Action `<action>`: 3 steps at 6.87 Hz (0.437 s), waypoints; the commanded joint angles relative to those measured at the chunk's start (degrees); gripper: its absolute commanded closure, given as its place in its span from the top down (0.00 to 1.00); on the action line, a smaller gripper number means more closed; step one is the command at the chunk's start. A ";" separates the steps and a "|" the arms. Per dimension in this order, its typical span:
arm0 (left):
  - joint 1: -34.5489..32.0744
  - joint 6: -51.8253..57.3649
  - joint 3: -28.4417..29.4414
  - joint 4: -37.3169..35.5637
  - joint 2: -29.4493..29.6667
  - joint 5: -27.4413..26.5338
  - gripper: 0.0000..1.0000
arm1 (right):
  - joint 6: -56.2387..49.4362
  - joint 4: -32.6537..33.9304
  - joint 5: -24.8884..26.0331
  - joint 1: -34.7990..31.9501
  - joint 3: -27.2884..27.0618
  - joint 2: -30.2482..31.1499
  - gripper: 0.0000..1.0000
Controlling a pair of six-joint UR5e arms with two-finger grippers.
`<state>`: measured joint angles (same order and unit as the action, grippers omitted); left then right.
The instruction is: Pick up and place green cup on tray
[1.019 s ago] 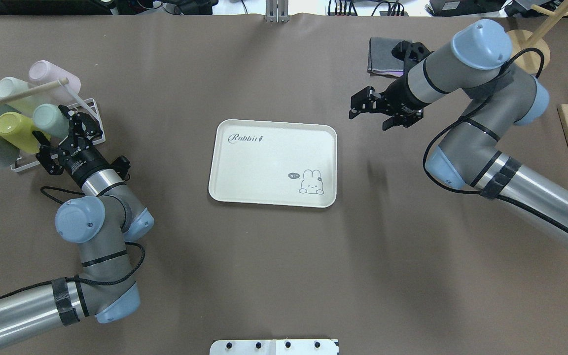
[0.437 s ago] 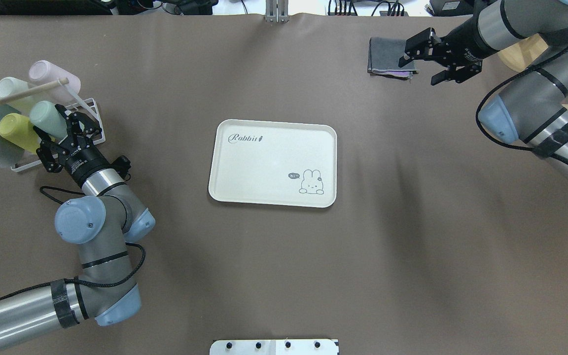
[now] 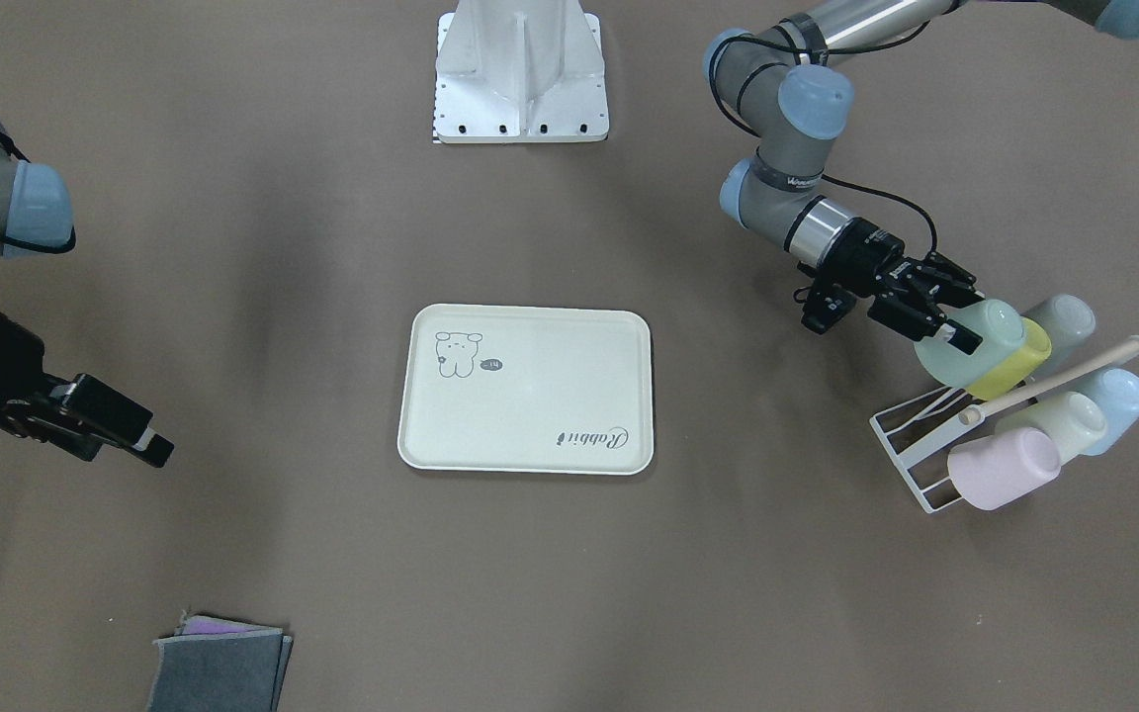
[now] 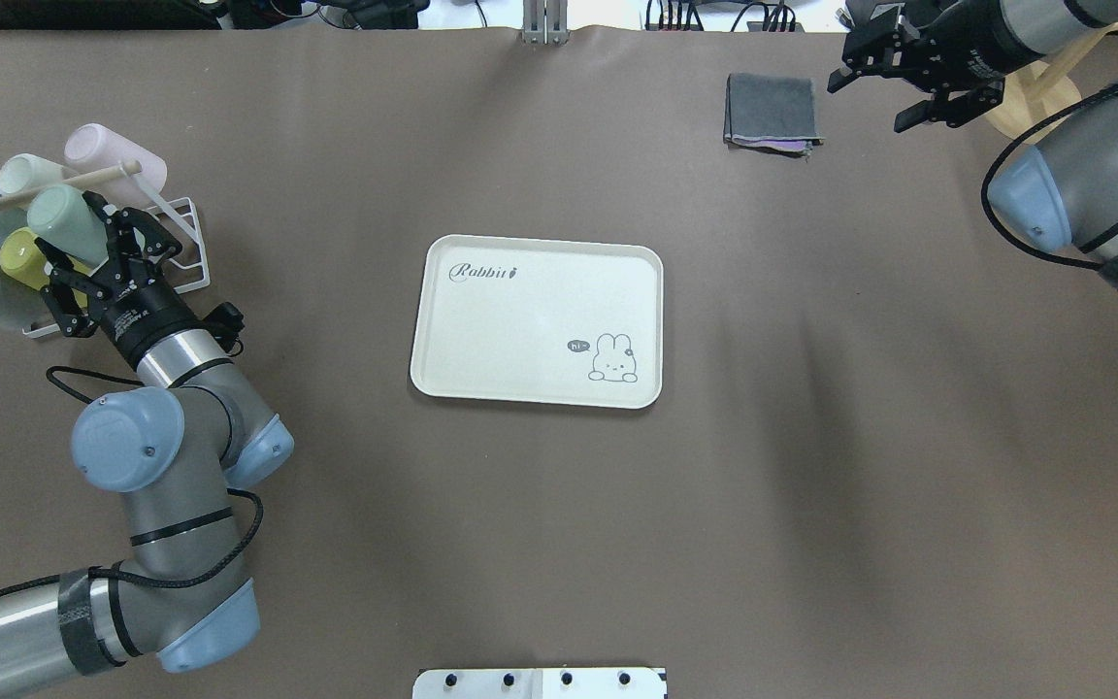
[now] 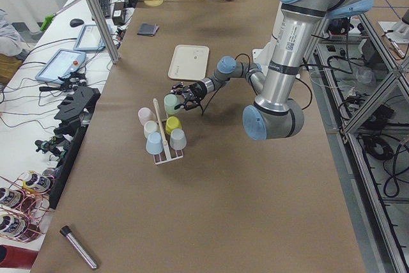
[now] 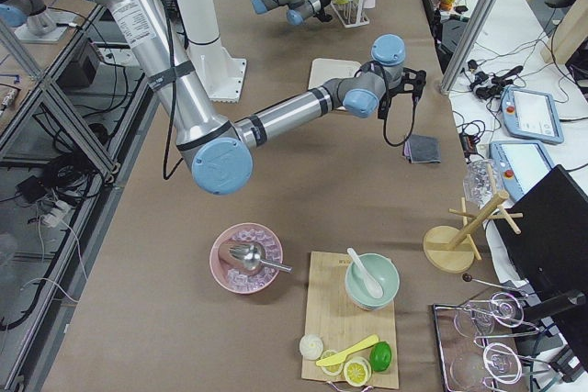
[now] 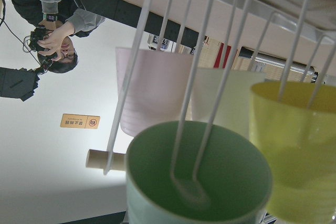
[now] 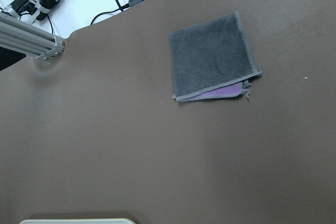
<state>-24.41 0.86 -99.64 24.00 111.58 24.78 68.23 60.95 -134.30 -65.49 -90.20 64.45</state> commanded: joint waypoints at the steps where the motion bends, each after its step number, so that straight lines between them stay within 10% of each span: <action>1: 1.20 -0.24 -11.04 -8.40 -2.85 0.35 0.23 | -9.15 8.11 0.62 -1.83 -9.61 5.84 1.00; 3: 1.82 -0.94 -18.63 -11.61 -1.64 8.45 0.23 | -15.45 8.92 1.50 -4.02 -14.20 12.51 1.00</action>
<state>-23.07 0.40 -114.08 13.83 109.30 27.69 57.17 69.04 -133.06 -67.96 -101.85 73.45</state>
